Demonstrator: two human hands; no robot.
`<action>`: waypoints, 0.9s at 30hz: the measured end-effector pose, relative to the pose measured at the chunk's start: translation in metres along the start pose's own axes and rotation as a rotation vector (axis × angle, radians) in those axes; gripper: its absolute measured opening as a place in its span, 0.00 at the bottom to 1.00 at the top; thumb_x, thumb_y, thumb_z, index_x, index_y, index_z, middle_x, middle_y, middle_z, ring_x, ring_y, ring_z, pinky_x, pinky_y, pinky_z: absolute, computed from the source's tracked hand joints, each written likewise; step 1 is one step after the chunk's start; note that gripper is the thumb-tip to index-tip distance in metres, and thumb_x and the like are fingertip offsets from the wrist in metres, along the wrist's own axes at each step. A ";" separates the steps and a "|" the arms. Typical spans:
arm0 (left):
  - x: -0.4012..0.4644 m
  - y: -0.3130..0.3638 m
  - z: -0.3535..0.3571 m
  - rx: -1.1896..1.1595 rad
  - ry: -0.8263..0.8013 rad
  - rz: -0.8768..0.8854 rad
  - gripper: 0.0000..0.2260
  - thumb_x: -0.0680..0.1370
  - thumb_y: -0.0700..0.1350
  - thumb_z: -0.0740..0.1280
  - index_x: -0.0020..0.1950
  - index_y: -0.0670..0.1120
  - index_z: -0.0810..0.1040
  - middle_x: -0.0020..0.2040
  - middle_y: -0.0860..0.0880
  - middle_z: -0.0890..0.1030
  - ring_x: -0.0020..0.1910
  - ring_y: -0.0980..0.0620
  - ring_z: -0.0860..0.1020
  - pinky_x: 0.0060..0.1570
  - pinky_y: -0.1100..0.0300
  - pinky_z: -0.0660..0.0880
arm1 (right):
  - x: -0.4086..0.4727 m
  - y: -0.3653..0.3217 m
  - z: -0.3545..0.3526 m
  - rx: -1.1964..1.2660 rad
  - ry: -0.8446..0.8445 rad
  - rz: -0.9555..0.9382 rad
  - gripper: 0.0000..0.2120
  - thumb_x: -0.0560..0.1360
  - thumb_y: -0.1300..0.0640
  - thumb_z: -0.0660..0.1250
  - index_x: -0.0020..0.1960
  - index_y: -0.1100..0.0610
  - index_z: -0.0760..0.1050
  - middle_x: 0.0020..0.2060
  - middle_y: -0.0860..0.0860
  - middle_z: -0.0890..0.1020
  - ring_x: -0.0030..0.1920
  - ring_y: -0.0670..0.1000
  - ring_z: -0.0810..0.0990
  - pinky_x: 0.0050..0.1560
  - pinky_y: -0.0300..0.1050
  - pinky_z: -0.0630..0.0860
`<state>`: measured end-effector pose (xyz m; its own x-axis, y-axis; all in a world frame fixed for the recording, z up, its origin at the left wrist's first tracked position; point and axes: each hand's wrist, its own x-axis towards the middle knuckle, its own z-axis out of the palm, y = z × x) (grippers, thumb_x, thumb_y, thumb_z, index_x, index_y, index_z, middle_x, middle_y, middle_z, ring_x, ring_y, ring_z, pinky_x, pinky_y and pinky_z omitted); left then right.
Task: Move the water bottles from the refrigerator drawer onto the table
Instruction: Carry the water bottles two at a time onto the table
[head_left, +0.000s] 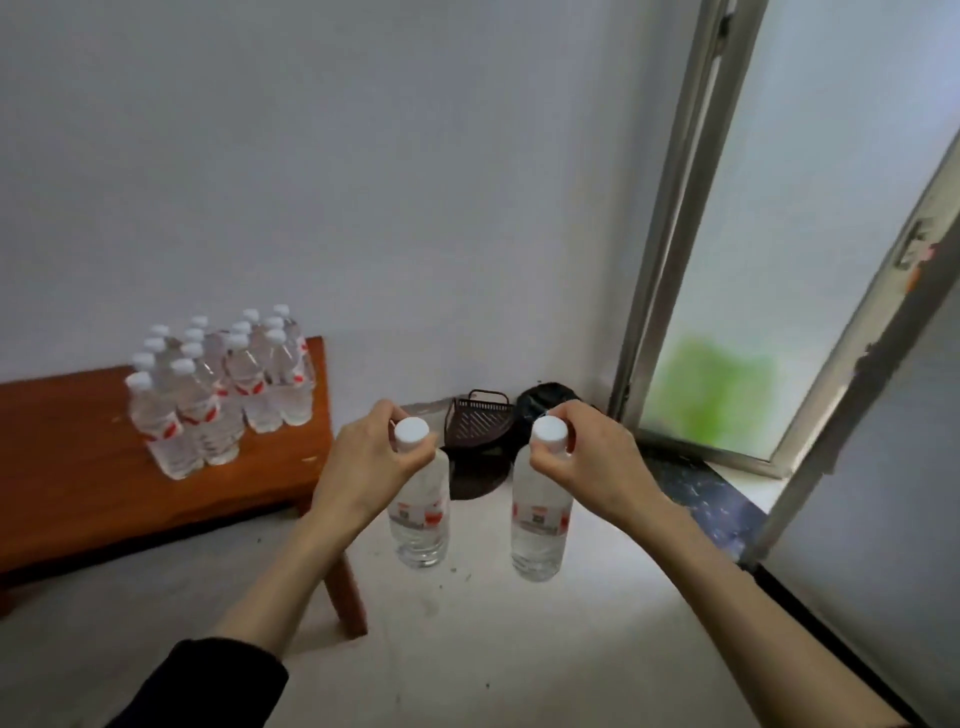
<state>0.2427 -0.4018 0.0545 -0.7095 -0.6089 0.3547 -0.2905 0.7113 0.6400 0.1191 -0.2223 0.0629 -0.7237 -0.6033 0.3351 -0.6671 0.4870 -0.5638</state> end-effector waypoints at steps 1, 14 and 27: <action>0.010 -0.015 -0.007 0.014 0.016 -0.035 0.11 0.71 0.52 0.69 0.44 0.47 0.73 0.35 0.53 0.75 0.35 0.54 0.74 0.33 0.60 0.68 | 0.019 -0.007 0.012 0.013 -0.037 -0.030 0.12 0.70 0.52 0.67 0.51 0.56 0.73 0.45 0.49 0.78 0.45 0.50 0.76 0.44 0.41 0.69; 0.129 -0.182 -0.072 0.123 0.127 -0.348 0.10 0.73 0.53 0.67 0.45 0.48 0.70 0.36 0.55 0.74 0.35 0.58 0.72 0.30 0.65 0.63 | 0.209 -0.099 0.181 0.091 -0.300 -0.331 0.12 0.72 0.52 0.66 0.52 0.56 0.71 0.44 0.50 0.76 0.41 0.49 0.74 0.39 0.41 0.68; 0.268 -0.328 -0.064 0.191 -0.055 -0.400 0.11 0.73 0.51 0.68 0.43 0.47 0.68 0.37 0.49 0.75 0.35 0.54 0.73 0.32 0.65 0.67 | 0.328 -0.145 0.349 -0.019 -0.553 -0.231 0.17 0.73 0.49 0.64 0.59 0.55 0.69 0.53 0.53 0.78 0.45 0.49 0.73 0.43 0.38 0.67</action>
<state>0.1891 -0.8207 -0.0173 -0.5487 -0.8335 0.0647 -0.6586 0.4787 0.5806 0.0403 -0.7109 -0.0085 -0.3638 -0.9315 0.0021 -0.8026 0.3124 -0.5082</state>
